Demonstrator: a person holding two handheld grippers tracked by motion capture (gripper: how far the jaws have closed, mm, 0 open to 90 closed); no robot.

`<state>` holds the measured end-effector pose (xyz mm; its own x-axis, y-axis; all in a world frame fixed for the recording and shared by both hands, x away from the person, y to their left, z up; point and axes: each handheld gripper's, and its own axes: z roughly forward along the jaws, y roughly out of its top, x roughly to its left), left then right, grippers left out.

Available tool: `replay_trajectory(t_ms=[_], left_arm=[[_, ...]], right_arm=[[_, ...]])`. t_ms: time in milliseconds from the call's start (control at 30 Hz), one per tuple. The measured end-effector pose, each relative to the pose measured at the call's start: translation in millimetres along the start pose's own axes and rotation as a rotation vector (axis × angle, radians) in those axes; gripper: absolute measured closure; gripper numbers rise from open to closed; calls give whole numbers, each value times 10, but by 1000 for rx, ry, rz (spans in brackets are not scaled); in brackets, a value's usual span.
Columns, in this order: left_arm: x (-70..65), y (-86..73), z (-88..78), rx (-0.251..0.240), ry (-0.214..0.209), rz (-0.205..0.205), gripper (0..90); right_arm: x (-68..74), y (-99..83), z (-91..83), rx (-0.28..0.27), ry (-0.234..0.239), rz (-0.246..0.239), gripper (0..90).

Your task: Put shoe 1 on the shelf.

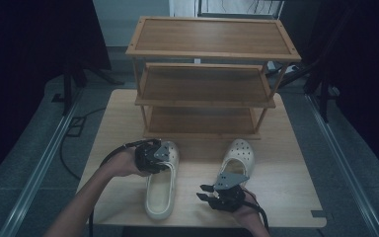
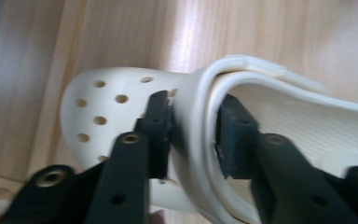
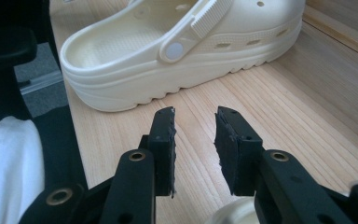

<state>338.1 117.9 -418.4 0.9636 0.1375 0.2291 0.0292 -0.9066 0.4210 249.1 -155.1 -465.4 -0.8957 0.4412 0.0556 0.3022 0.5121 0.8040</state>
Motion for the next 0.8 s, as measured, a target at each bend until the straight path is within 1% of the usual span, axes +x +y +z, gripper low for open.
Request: replay_trajectory(t_ms=[33,67,100,133,167,200,233,267,367,433,467,500,533,600,633,667,733,767,800], left_arm=[[-13,2,-8,7,12,17,719],[-13,2,-8,7,12,17,731],[-23,1,-15,10,22,33,731],[-27,2,-22,11,33,39,746],[-26,3,-31,14,45,42,765],[-18,4,-47,17,61,45,765],[2,5,-67,17,77,40,779],[19,5,-81,17,80,37,779],[108,11,-145,-13,78,23,785],[157,33,-194,-24,98,13,787],[187,51,-217,-25,109,15,787],[209,69,-236,-24,121,4,787],[235,90,-252,-20,134,4,787],[316,159,-279,-5,156,17,786],[316,159,-279,-5,156,17,785],[342,187,-281,2,160,20,785],[396,222,-273,-6,168,15,785],[448,259,-271,12,172,27,786],[448,259,-271,12,172,27,787]], right_arm=[[-1,1,3,0,-1,1,681],[-1,1,3,0,-1,1,681],[-1,1,5,0,-1,3,681],[-1,1,8,0,2,4,681],[1,2,11,0,4,4,681],[1,2,11,0,4,4,681],[4,7,10,-4,5,5,681],[4,7,10,-4,5,5,681],[2,11,-1,-21,19,16,682],[-2,11,-6,-37,45,33,683],[-4,11,-7,-41,48,37,683],[-8,13,-11,-44,50,39,684],[-14,14,-15,-48,52,42,683],[-37,7,-29,-53,52,51,684],[-37,7,-29,-53,52,51,684],[-46,3,-38,-55,50,55,684],[-64,-1,-60,-63,46,59,685],[-82,0,-84,-72,46,66,687],[-82,0,-84,-72,46,66,687]])
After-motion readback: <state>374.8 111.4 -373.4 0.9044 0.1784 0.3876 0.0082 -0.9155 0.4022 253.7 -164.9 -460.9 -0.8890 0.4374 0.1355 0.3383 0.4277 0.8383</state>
